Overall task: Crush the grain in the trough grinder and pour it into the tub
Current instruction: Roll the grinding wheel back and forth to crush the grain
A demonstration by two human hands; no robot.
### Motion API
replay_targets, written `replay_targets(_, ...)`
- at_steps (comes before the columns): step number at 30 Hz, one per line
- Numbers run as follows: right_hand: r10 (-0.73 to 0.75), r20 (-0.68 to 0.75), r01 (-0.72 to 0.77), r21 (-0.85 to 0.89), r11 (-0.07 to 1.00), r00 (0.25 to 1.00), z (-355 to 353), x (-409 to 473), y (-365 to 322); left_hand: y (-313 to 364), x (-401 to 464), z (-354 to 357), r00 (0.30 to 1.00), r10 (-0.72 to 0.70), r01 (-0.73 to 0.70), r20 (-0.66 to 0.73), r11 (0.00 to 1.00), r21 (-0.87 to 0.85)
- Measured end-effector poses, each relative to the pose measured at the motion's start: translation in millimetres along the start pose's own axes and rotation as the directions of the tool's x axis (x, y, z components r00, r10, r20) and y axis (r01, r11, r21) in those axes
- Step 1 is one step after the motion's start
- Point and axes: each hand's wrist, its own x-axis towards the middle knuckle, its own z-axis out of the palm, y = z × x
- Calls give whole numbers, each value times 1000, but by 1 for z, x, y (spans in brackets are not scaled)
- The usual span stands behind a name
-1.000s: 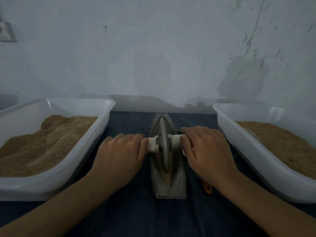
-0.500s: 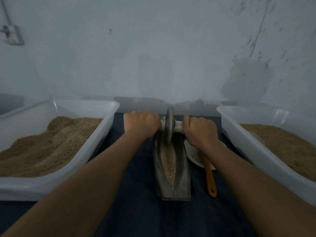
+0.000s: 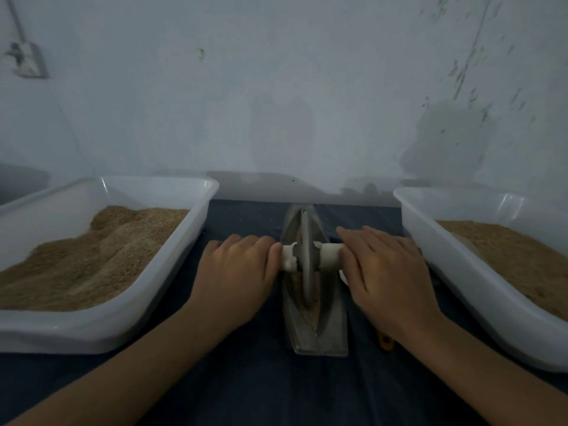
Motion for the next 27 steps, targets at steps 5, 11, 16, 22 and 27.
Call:
replay_targets(5, 151, 252, -94, -225, 970, 956, 20, 52, 6, -4, 54, 25, 998, 23, -35, 50, 966, 254)
replay_targets(11, 257, 268, -176, -292, 940, 928, 38, 86, 3, -10, 83, 39, 988, -109, 81, 106, 968, 238)
replay_targets(16, 152, 159, -117, -207, 971, 975, 27, 52, 1, -3, 41, 20, 998, -44, 33, 53, 981, 191)
replay_targets(22, 71, 21, -72, 94, 993, 997, 7, -11, 7, 12, -5, -7, 996, -33, 35, -79, 999, 28)
replay_targets(27, 37, -18, -36, 40, 999, 999, 11, -7, 10, 5, 4, -3, 1000, -27, 26, -15, 999, -46)
